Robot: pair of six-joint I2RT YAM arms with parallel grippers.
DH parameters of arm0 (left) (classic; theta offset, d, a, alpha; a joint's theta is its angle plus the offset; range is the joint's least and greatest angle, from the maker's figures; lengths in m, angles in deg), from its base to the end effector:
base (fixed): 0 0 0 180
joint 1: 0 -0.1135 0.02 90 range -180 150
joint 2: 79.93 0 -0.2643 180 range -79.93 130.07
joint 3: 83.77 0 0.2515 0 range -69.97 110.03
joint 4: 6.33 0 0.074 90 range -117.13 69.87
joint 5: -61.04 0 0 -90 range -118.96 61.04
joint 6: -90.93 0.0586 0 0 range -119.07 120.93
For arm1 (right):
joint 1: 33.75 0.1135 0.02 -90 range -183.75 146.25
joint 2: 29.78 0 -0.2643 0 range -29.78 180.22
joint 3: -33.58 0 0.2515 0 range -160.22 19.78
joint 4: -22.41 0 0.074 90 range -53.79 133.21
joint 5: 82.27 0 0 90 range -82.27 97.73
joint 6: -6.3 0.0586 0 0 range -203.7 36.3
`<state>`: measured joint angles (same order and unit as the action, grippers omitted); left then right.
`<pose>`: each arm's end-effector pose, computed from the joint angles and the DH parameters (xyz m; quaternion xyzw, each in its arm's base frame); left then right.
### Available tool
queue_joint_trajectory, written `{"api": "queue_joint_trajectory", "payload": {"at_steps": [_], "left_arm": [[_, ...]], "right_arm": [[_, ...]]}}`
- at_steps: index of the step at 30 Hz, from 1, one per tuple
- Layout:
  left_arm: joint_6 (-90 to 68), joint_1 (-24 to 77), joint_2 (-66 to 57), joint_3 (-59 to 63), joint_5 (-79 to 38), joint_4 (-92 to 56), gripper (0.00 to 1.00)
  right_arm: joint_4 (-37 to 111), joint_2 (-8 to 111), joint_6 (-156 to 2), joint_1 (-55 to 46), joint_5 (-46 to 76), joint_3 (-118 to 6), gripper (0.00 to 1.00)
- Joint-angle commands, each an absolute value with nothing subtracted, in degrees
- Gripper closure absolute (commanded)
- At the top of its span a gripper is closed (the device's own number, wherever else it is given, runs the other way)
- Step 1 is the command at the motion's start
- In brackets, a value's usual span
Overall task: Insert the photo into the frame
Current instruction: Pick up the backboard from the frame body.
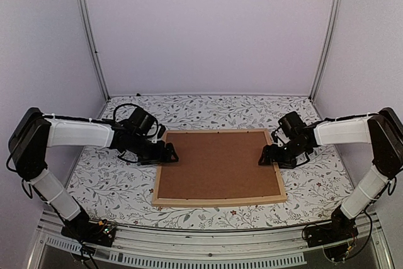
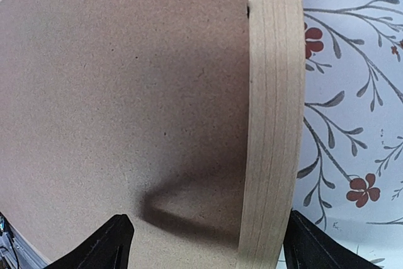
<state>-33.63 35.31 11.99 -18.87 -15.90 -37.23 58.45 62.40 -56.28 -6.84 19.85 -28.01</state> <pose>0.2555 -0.1972 0.1523 0.0377 0.9546 -0.2468 0.1625 0.2607 0.1461 0.1291 -0.0170 0.9739 0.1839 0.1320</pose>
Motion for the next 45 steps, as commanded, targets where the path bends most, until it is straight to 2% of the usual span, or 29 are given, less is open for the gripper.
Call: {"api": "queue_joint_trajectory", "payload": {"at_steps": [1,12,26,45], "left_arm": [[-34.8,34.5,12.2,-20.2,-13.8,-35.3,0.15],[-37.6,34.5,13.3,-22.4,-8.7,-32.2,0.18],[-41.8,32.3,14.3,-24.1,9.1,-15.5,0.23],[-50.9,32.3,8.9,-25.1,17.4,-2.6,0.25]], "right_arm": [[58.4,61.9,-56.0,-6.9,22.0,-26.4,0.15],[56.1,62.2,-55.0,-6.9,23.7,-25.1,0.15],[50.7,61.6,-51.4,-6.7,29.4,-22.4,0.16],[50.0,62.3,-50.8,-6.5,30.3,-22.7,0.17]]}}
